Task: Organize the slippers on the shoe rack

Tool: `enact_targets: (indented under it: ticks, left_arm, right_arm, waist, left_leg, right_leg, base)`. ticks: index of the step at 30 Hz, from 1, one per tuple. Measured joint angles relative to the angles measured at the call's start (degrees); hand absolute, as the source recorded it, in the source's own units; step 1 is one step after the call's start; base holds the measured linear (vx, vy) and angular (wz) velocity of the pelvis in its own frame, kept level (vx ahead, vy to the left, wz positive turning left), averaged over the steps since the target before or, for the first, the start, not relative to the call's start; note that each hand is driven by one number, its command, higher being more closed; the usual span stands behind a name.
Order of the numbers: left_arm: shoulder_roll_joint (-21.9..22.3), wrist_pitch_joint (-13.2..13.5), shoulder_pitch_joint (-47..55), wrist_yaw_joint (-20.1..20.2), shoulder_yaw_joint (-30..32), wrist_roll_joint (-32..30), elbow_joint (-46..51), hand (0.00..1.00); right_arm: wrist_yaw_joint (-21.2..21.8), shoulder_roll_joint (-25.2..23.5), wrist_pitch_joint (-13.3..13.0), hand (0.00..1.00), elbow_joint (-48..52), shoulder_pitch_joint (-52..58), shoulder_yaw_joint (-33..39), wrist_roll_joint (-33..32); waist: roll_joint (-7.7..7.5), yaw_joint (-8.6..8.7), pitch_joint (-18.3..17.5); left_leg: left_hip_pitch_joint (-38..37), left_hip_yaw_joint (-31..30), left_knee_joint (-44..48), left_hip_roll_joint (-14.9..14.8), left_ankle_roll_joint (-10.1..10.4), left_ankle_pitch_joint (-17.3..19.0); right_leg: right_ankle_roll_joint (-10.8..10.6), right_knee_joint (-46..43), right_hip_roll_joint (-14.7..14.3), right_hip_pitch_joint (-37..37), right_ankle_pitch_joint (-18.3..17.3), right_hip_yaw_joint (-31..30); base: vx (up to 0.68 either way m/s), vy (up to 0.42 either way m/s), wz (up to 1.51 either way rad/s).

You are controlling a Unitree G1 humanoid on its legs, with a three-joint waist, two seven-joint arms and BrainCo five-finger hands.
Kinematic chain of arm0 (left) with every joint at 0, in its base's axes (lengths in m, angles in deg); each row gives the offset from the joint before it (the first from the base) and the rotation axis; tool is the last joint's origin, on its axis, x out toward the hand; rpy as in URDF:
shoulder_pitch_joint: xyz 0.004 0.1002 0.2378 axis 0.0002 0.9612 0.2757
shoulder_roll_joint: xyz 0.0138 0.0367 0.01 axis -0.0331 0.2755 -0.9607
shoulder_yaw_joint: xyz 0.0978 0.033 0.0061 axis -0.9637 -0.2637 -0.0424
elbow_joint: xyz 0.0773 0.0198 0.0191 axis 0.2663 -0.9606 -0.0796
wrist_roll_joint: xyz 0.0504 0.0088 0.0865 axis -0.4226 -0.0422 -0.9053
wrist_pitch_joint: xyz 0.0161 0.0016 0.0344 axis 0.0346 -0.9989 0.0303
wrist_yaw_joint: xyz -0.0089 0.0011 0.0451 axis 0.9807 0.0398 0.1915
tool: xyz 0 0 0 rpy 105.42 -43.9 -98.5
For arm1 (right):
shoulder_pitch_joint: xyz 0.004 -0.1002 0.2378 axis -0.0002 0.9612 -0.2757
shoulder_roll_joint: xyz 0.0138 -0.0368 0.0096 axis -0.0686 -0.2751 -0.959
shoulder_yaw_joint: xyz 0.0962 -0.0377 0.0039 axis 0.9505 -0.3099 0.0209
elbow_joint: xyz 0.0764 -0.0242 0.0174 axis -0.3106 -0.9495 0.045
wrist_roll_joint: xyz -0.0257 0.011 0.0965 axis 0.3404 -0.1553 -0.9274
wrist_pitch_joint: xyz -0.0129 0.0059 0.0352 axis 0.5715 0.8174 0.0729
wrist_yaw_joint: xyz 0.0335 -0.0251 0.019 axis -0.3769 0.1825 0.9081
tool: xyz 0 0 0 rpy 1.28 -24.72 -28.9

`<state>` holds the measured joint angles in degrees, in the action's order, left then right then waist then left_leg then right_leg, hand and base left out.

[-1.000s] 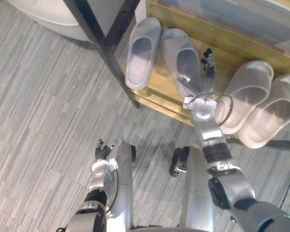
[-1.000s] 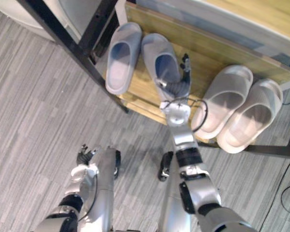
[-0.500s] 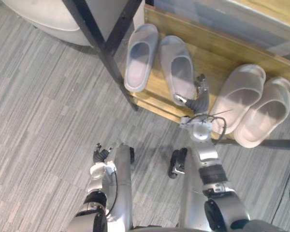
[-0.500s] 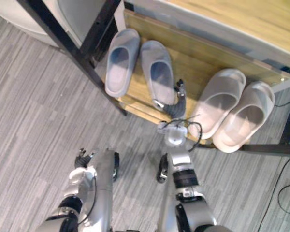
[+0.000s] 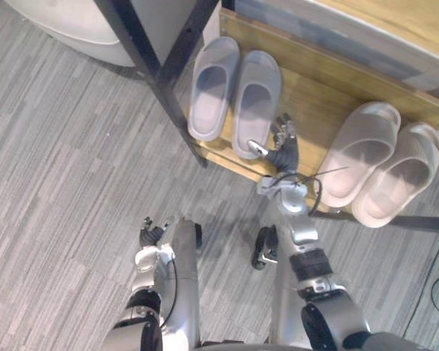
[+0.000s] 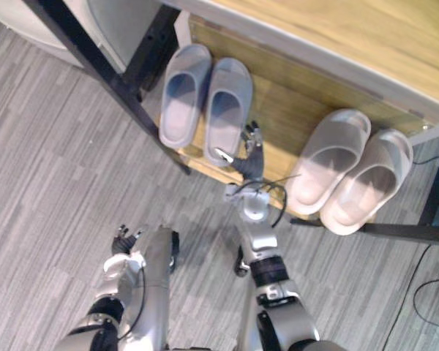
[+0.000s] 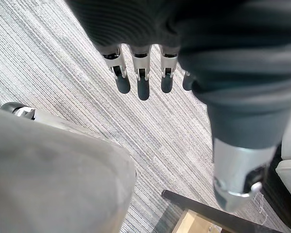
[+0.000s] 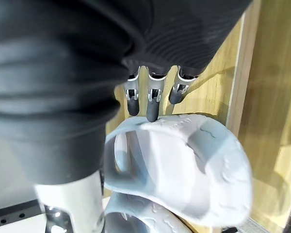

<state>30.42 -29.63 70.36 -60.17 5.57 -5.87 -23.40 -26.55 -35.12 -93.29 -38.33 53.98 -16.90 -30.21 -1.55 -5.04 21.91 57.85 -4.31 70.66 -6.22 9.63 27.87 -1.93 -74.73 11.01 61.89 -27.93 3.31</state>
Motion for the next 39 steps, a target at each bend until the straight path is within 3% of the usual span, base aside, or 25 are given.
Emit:
enact_targets:
  ticks: [10, 18, 39]
  left_arm:
    - [0.45, 0.10, -0.04, -0.05, -0.05, 0.08, 0.12, 0.00]
    - [0.87, 0.19, -0.02, -0.13, -0.09, 0.09, -0.16, 0.00]
    - [1.69, -0.13, 0.03, 0.06, 2.32, 0.27, -0.75, 0.00]
  right_arm:
    - [-0.79, -0.06, -0.50, 0.00, -4.67, -10.19, 0.70, -3.84]
    - [-0.80, 0.41, -0.99, 0.00, -8.31, -11.72, 2.53, -3.92]
    - [-1.40, 1.82, 0.17, 0.00, -6.74, -5.44, 6.69, 0.97]
  waist:
    - [0.39, -0.18, 0.22]
    - [1.02, -0.61, 0.57]
    - [1.92, -0.73, 1.07]
  left_leg:
    - [-0.10, -1.05, -1.40, 0.76, 0.89, -1.16]
    - [-0.84, -1.13, -1.69, 0.66, 0.85, -1.31]
    - [-2.05, -0.34, -1.53, -0.33, 0.75, -1.25]
  right_leg:
    - [0.21, 0.02, 0.70, -0.20, -0.08, 1.12]
    - [0.21, 0.46, 0.74, -1.18, -0.08, 1.28]
    - [0.58, 0.65, -0.12, -1.89, 0.16, 0.77]
  base:
    - [0.01, -0.022, 0.06]
    - [0.00, -0.003, 0.01]
    - [0.01, -0.005, -0.02]
